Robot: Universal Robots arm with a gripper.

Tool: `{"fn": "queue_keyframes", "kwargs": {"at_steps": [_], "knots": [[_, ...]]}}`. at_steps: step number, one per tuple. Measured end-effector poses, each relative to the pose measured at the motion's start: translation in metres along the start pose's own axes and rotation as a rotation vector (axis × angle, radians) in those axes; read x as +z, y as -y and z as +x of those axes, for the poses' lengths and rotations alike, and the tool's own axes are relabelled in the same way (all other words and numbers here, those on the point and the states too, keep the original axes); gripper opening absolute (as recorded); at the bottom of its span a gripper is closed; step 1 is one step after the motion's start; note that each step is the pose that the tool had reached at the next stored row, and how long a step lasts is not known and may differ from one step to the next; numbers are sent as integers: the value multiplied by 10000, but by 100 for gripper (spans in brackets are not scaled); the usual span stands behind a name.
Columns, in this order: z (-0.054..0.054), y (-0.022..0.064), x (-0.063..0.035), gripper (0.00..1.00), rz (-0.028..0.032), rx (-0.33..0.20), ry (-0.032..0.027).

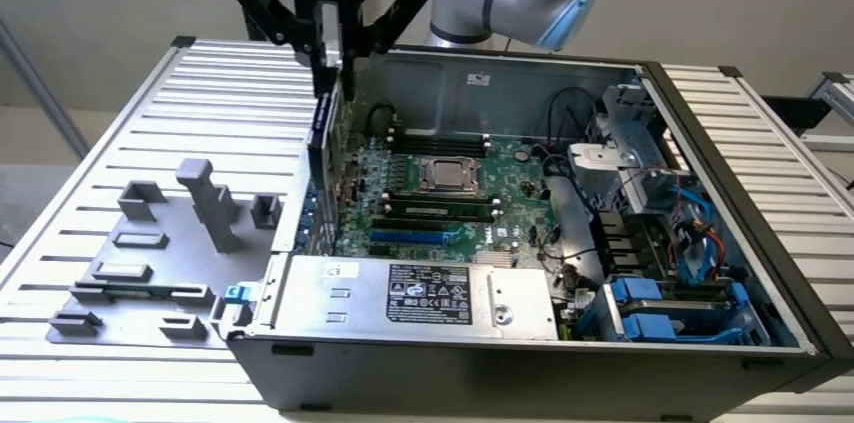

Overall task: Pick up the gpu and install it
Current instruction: 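Pick up the gpu and move the gpu toward the slot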

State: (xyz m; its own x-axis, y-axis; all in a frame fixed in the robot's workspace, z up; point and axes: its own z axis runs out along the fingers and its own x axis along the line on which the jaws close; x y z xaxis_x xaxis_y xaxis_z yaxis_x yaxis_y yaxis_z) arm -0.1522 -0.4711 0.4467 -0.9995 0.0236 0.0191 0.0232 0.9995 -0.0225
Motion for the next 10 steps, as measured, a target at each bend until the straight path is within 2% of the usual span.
{"fn": "queue_keyframes", "kwargs": {"at_steps": [6,10], "knots": [[-273,-30,2,26,1,0,-1],[-453,-90,35,26,0,1,-1]]}}
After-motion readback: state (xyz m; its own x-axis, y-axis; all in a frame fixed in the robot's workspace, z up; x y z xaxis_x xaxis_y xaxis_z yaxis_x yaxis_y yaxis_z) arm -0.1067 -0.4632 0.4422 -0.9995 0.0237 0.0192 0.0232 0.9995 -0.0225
